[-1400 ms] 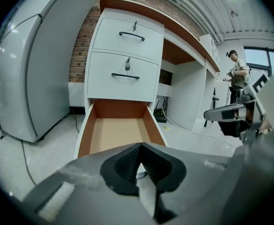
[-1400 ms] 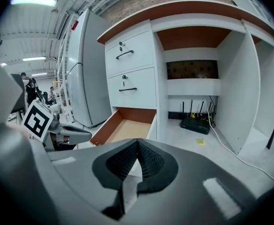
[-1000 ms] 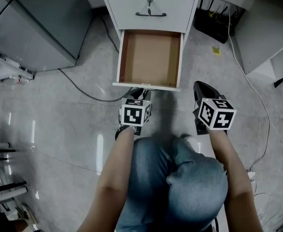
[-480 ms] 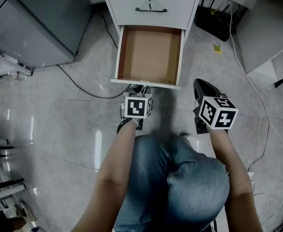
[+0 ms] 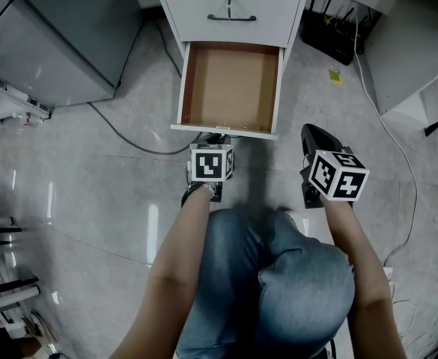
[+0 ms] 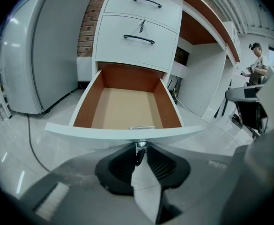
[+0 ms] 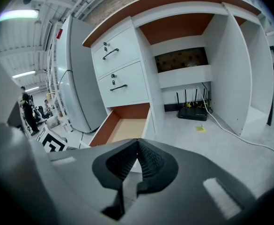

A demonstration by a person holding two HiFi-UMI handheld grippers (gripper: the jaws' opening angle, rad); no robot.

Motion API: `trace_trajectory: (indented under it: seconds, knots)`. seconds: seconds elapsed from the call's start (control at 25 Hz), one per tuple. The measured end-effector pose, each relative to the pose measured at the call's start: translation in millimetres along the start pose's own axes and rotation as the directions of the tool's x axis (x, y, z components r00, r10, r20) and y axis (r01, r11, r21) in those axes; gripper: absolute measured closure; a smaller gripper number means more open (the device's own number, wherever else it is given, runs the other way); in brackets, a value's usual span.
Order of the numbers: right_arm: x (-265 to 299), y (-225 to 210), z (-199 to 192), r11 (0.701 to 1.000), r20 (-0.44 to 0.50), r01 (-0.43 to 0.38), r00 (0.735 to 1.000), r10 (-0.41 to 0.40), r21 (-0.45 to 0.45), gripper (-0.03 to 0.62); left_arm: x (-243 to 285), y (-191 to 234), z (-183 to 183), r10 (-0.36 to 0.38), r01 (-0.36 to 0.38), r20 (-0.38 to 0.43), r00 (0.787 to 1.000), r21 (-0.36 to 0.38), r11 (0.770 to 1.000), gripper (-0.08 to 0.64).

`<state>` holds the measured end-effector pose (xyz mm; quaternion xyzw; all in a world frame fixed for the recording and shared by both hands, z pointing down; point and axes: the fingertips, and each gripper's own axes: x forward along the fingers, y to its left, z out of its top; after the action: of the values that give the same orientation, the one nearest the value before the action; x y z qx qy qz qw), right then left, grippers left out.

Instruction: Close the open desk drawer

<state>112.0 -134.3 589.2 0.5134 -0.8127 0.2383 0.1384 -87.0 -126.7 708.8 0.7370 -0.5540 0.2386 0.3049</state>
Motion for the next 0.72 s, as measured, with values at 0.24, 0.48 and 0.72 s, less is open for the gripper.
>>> trace_trajectory:
  seconds: [0.24,0.48,0.72]
  knots:
    - [2.4,13.7,3.5,0.999,-0.002,-0.041,0.999,0.041,-0.015,0.594,-1.0,-0.1,0.9,0.015,-0.015,0.001,1.0,0.001,1.0,0.483]
    - [0.5,16.1,3.9,0.998,-0.006,-0.052,0.999,0.052,-0.027,0.594,-7.2,-1.1,13.8,0.027,-0.026,0.074,0.997,-0.01,1.0,0.485]
    - [-0.4,12.3,4.3,0.999,0.0,-0.041,0.999,0.041,-0.012,0.594,-14.3,-3.0,30.1,0.039,-0.041,0.124,0.992,0.015,0.999,0.483]
